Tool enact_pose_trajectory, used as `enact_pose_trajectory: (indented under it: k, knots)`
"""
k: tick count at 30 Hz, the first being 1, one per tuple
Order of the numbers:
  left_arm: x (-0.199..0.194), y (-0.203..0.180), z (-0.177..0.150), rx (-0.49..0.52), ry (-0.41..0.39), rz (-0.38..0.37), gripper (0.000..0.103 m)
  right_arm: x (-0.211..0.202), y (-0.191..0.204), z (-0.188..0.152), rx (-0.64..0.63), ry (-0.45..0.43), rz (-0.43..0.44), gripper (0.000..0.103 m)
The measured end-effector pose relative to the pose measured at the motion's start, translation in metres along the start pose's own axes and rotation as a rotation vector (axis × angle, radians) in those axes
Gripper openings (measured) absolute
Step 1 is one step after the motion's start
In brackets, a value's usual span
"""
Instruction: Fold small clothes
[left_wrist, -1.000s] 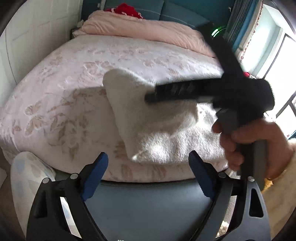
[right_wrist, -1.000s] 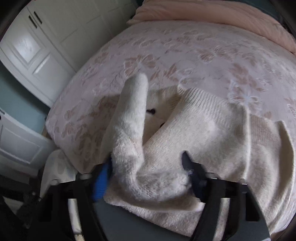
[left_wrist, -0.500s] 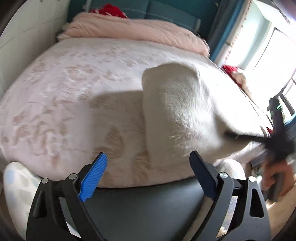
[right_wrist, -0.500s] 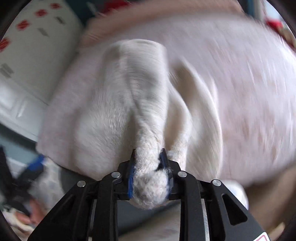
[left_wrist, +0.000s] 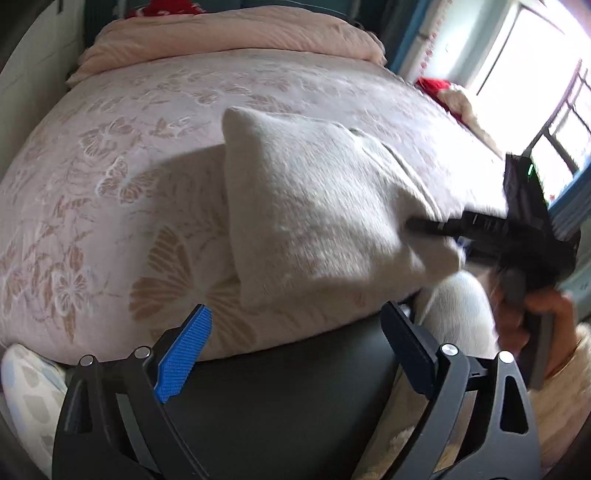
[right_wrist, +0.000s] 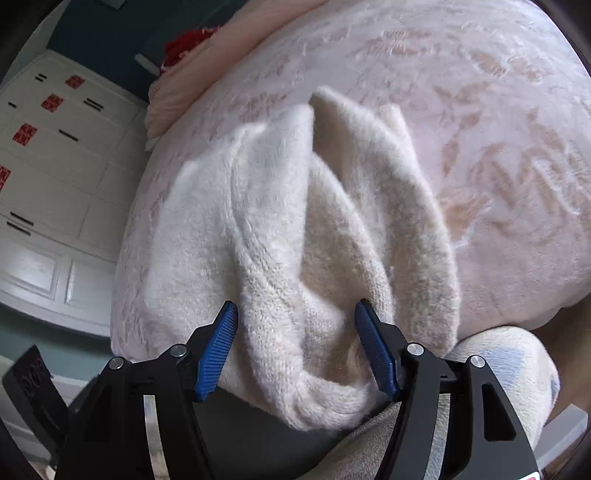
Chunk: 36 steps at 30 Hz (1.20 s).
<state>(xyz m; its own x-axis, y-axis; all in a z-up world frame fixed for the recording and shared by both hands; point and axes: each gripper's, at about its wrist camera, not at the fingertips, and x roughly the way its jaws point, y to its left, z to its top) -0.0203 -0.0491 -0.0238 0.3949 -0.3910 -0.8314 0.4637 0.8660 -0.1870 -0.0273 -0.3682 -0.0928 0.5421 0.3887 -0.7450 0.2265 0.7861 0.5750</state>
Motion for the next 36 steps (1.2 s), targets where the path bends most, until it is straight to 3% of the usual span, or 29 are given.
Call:
enact_pose_trajectory:
  k: [4,10,11,12,14,17,21,22,25,26,28,30,32,33,36]
  knots:
    - [-0.003,-0.007,-0.006,0.044,-0.015,0.004,0.092,-0.019,-0.005,0.005,-0.011,-0.060,-0.011,0.077]
    - [-0.001,-0.009,-0.001,0.028,-0.009,-0.003,0.092,0.027,-0.008,0.025,0.025,0.049,0.003,0.077]
    - [-0.005,-0.009,-0.001,0.034,-0.025,0.003,0.092,0.028,-0.003,0.025,0.013,0.043,-0.009,0.055]
    - [-0.008,-0.008,-0.001,0.037,-0.036,0.009,0.092,0.029,0.005,0.024,-0.013,0.047,-0.004,0.024]
    - [-0.012,-0.004,-0.001,0.026,-0.052,0.018,0.092,0.018,0.033,0.030,-0.082,0.023,-0.022,0.019]
    - [-0.017,0.004,0.005,-0.026,-0.066,0.011,0.092,-0.020,0.093,0.044,-0.229,-0.055,0.059,0.017]
    - [-0.027,0.005,0.016,-0.056,-0.107,-0.022,0.092,-0.082,0.176,0.063,-0.465,-0.222,0.076,0.016]
    - [-0.028,0.003,0.019,-0.049,-0.114,-0.023,0.092,-0.089,0.181,0.067,-0.474,-0.253,0.076,0.016]
    - [-0.020,-0.003,0.024,-0.033,-0.104,-0.028,0.093,-0.103,0.156,0.075,-0.426,-0.315,0.032,0.016]
    - [-0.015,-0.005,0.025,-0.028,-0.098,-0.023,0.093,-0.093,0.126,0.075,-0.372,-0.298,-0.033,0.016]
    - [0.000,-0.012,0.026,-0.002,-0.082,-0.007,0.093,-0.054,0.064,0.072,-0.251,-0.170,-0.112,0.016]
    - [0.018,-0.019,0.026,0.028,-0.059,0.031,0.093,-0.010,0.003,0.062,-0.091,-0.022,-0.135,0.016]
    - [0.037,-0.024,0.029,0.061,-0.044,0.066,0.093,0.005,-0.025,0.047,0.001,0.001,-0.091,0.017]
    - [0.044,-0.027,0.030,0.072,-0.044,0.094,0.093,0.001,-0.031,0.042,0.058,-0.019,-0.015,0.017]
    - [0.060,-0.032,0.030,0.119,-0.044,0.145,0.093,-0.008,-0.027,0.051,0.083,-0.034,0.044,0.017]
